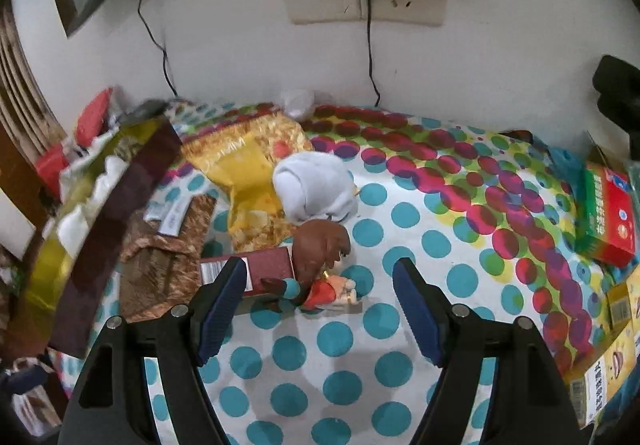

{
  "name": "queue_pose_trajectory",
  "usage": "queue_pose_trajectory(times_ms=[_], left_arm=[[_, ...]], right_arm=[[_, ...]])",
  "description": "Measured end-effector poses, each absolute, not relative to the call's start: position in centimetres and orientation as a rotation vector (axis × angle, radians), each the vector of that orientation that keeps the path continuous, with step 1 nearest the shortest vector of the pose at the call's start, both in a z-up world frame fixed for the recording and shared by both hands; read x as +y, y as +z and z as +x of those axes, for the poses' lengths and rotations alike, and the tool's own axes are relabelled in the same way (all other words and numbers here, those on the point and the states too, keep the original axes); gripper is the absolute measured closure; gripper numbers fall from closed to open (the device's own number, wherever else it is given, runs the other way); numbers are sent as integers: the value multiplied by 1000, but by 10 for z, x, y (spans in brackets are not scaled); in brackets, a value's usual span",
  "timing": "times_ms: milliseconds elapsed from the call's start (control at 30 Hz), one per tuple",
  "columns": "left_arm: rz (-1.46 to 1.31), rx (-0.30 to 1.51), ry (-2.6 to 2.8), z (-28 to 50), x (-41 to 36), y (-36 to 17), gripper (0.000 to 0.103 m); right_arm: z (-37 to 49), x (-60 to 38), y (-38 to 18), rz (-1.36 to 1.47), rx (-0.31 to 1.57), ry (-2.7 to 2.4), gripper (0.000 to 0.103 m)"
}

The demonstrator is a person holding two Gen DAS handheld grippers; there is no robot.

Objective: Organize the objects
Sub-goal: 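Grasp the brown-haired figurine with the right tool, then lift the figurine with the right tool while the left tool approaches the red box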

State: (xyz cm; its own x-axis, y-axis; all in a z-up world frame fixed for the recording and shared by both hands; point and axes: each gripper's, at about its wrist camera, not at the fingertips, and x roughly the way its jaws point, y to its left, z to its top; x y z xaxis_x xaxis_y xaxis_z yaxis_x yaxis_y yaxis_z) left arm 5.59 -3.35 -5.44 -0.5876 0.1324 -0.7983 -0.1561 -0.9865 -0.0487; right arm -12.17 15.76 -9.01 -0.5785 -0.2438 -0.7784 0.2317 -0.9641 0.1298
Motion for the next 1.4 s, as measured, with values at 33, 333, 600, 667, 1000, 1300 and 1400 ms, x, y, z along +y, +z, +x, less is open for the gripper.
queue_pose_trajectory(times_ms=[33,333,600,667,1000,1300,1400], left_arm=[[-1343,32,2661,54,-33,-55,43],[-1356,73,2673,39,-21,-57,43],[-1301,97,2672,15,-4,-52,43],[-1274,101,2671,10,2,-49,43],[-1273,27,2560,-22,21,-50,39],[-1365,-187,2473,-76,45,-64,35],[-1435,-166,2469,-94,50,-73,35]], right_arm=[[-124,156,-93,1283,-13,-2582,29],[-143,166,-113,1309,-135,-2550,44],[-148,164,-111,1263,-38,-2564,67],[-142,162,-111,1232,54,-2598,67],[-110,203,-110,1183,194,-2692,67],[-92,221,-112,1162,90,-2709,66],[-93,218,-113,1172,111,-2708,65]])
